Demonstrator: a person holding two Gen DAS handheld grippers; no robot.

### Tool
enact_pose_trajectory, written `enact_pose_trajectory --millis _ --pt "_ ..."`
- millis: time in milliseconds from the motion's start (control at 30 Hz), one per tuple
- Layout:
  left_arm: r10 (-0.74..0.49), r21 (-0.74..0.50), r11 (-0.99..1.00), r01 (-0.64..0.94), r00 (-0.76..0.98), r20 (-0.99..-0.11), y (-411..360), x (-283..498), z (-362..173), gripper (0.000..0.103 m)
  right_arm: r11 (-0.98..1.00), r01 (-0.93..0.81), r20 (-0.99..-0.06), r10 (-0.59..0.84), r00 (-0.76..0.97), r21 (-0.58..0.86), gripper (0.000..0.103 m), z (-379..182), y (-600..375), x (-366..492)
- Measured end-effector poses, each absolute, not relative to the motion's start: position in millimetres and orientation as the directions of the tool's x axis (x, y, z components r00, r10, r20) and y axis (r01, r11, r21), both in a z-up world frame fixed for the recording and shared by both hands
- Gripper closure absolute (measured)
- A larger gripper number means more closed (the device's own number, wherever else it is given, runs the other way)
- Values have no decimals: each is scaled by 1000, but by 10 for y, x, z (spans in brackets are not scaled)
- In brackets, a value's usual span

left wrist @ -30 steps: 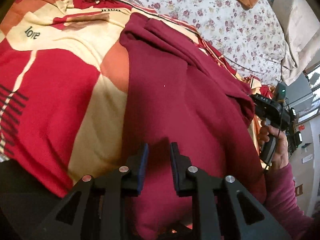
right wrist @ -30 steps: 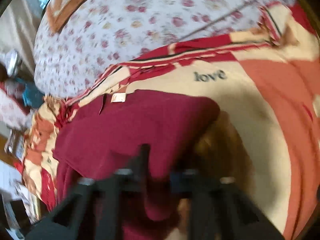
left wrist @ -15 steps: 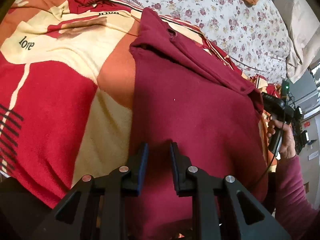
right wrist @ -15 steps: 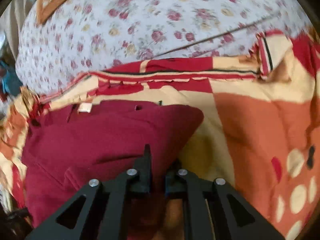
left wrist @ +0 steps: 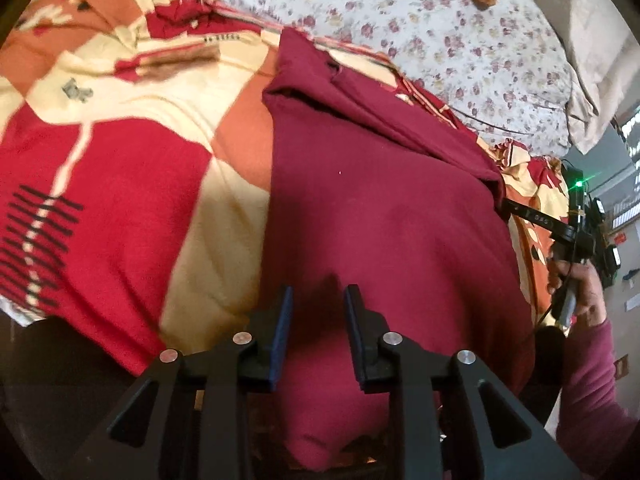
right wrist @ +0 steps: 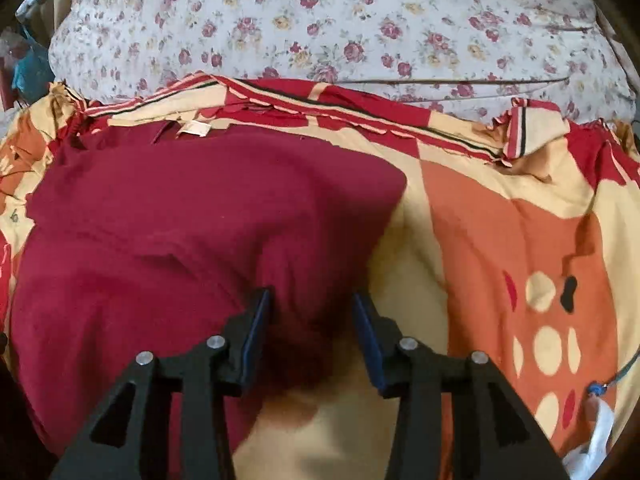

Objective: Fold small clothes

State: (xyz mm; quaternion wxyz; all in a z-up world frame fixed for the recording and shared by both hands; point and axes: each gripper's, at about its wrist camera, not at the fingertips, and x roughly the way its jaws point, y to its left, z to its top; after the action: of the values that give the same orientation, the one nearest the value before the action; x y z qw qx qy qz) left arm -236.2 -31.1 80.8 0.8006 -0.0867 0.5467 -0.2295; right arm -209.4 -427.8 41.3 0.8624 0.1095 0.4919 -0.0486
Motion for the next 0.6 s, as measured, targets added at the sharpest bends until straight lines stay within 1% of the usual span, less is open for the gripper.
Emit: enact_pose_trajectory --millis 100,167,233,267,300,367,433,533,600 --pt "-447 -376 888 266 302 -842 -248 -2413 825 96 963 228 -848 -1 529 142 58 570 -4383 -2294" --pt "-448 -383 888 256 292 -845 -222 -2435 799 96 947 246 -829 36 557 206 58 685 -4474 -2470" --pt "-451 -392 887 245 275 -849 -210 -2473 756 95 919 247 -804 111 585 307 50 760 -4544 -2655" --pt "-456 -401 884 239 263 -850 -199 -2500 730 94 899 240 -789 165 592 367 42 785 -4565 -2770" --pt "-465 -415 880 232 244 -851 -190 -2533 693 92 882 224 -775 214 595 415 38 789 -4566 -2859" --pt "-478 -433 873 225 217 -851 -183 -2600 645 89 842 169 -731 325 600 513 36 776 -4522 -3113" --pt "-476 -433 872 226 194 -858 -170 -2674 605 84 820 134 -714 391 581 557 34 738 -4450 -3313" --pt "-456 -417 879 232 154 -877 -175 -2779 530 83 808 84 -712 458 532 583 30 642 -4293 -3612" --pt "-455 -420 878 229 130 -881 -176 -2831 493 82 800 71 -712 485 508 596 23 560 -4192 -3803"
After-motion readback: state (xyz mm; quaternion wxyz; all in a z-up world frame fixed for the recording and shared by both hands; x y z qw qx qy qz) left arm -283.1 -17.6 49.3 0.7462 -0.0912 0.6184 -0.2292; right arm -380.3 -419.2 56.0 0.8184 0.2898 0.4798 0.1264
